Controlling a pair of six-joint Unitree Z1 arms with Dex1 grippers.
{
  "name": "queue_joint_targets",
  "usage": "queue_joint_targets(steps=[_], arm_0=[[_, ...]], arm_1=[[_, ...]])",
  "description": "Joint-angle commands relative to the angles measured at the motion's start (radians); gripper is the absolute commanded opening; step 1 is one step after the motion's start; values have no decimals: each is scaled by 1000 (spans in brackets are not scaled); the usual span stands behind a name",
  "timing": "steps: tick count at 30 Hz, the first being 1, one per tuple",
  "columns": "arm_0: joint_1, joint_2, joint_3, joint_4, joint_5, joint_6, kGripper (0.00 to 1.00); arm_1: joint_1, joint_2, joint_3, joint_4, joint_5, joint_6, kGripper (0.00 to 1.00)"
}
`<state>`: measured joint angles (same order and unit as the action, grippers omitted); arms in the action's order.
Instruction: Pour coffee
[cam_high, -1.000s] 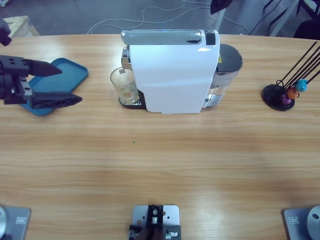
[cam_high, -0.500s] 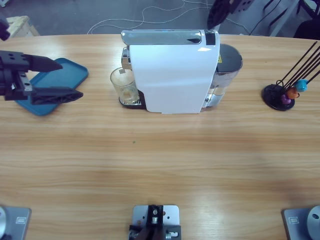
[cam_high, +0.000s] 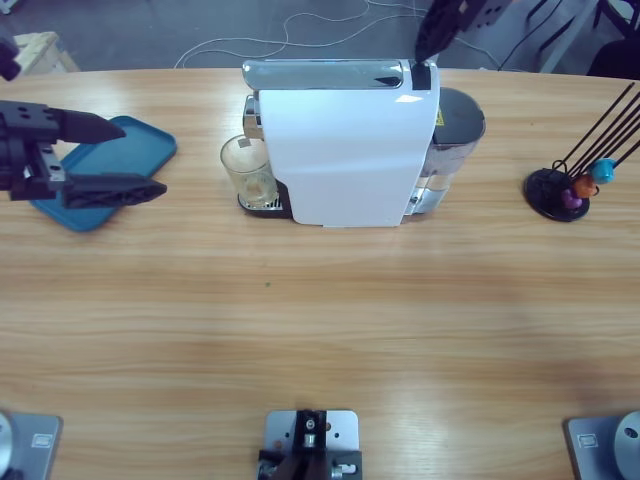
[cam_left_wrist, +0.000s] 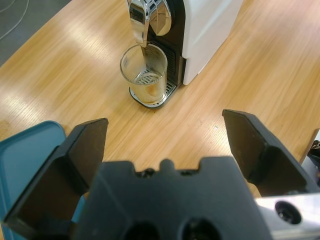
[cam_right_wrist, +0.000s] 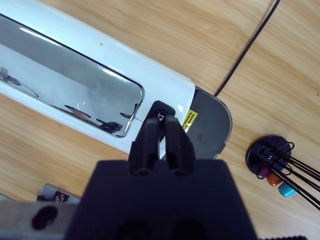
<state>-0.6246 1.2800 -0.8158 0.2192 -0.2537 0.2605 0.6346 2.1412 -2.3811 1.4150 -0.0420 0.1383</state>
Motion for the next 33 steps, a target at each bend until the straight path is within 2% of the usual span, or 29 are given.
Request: queue_joint_targets(steps=[1,5,9,10,11,12,16,33], arm_0=[[-9,42,20,-12,-15,-12,1000],[-9,41,27,-12,-15,-12,1000],[-9,46,21,-24,-15,-12,1000],[-9,47,18,-27,-15,-12,1000],[-9,45,17,-30,-15,-13,1000],[-10,42,14,-32,-16,-14,1000],[-20,29,14,-31,-15,-16,996],[-39,13,15,-29,-13,-29,987]], arm_1=[[-1,77,126,-16,30,-18,0],[-2,80,160,-26,30,-22,0],[-2,-10,71,-25,29,-27,0],[0,-46,50,-25,37,-28,324],[3,-77,31,-25,46,-28,937],[5,-106,25,-24,48,-27,1000],[8,-161,86,-22,47,-26,1000],[19,-132,92,-24,36,-14,1000]])
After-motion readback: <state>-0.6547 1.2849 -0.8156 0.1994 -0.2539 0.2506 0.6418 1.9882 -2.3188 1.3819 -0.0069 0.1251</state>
